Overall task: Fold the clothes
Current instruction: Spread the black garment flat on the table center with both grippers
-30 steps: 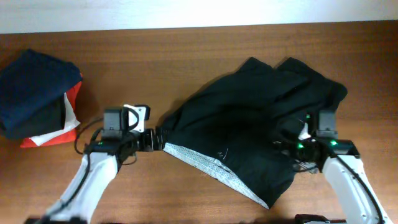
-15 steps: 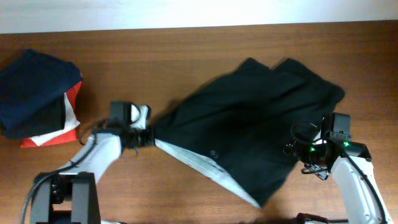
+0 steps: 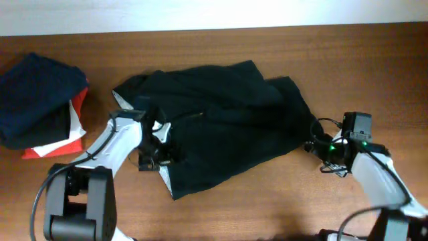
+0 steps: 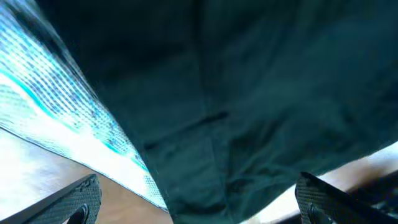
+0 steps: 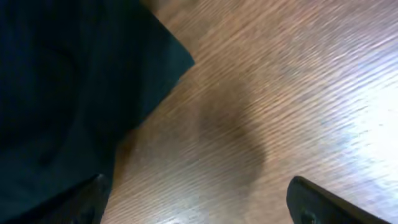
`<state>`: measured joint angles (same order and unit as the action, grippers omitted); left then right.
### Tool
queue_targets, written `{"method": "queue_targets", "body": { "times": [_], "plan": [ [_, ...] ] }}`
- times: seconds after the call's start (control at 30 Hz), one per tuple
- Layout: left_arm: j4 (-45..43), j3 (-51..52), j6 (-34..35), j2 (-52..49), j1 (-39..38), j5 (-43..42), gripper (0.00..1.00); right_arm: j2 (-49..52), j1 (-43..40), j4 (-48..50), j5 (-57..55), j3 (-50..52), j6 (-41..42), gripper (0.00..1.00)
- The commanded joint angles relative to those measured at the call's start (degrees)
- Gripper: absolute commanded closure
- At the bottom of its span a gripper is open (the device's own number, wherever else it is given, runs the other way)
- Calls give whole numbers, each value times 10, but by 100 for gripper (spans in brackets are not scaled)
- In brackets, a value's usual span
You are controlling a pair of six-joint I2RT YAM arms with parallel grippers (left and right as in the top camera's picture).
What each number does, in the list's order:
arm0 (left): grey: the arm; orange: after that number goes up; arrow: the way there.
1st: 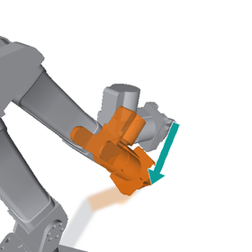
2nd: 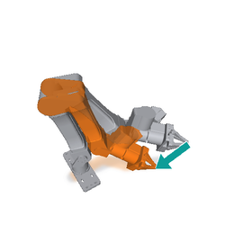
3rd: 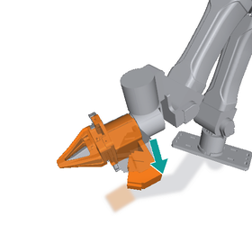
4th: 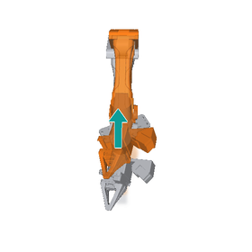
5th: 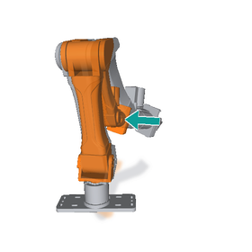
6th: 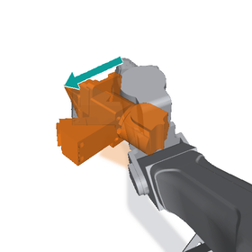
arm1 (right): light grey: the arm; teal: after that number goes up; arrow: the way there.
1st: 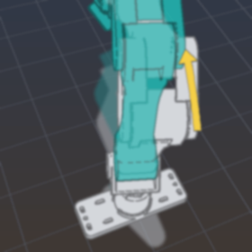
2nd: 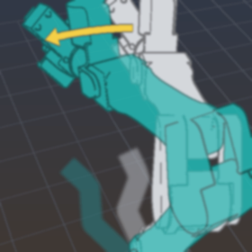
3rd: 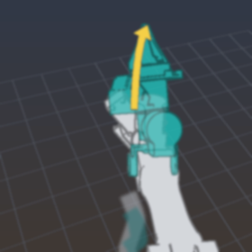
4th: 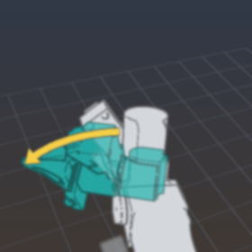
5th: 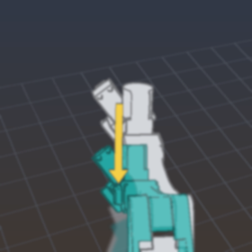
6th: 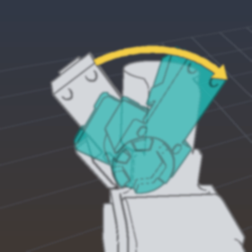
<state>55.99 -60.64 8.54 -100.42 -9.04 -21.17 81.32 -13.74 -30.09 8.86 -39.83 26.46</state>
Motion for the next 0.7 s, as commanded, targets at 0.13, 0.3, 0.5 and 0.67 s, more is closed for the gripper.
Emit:
{"method": "queue_targets", "body": {
  "times": [0.13, 0.3, 0.5, 0.67],
  "plan": [
    [-138, 80, 28, -6, -1, -87, 41, 83, -2, 94, 29, -5, 15, 22],
    [-77, 70, 27, -4, 10, -86, 99, 83, -3, 46, -43, -5, 15, 74],
    [140, 17, -5, 80, 119, -19, 100, 83, -3, -25, -83, -5, 15, 76],
    [131, 17, 0, 82, 117, -15, 100, 83, -3, -40, -83, -5, 14, 73]
  ]
}}
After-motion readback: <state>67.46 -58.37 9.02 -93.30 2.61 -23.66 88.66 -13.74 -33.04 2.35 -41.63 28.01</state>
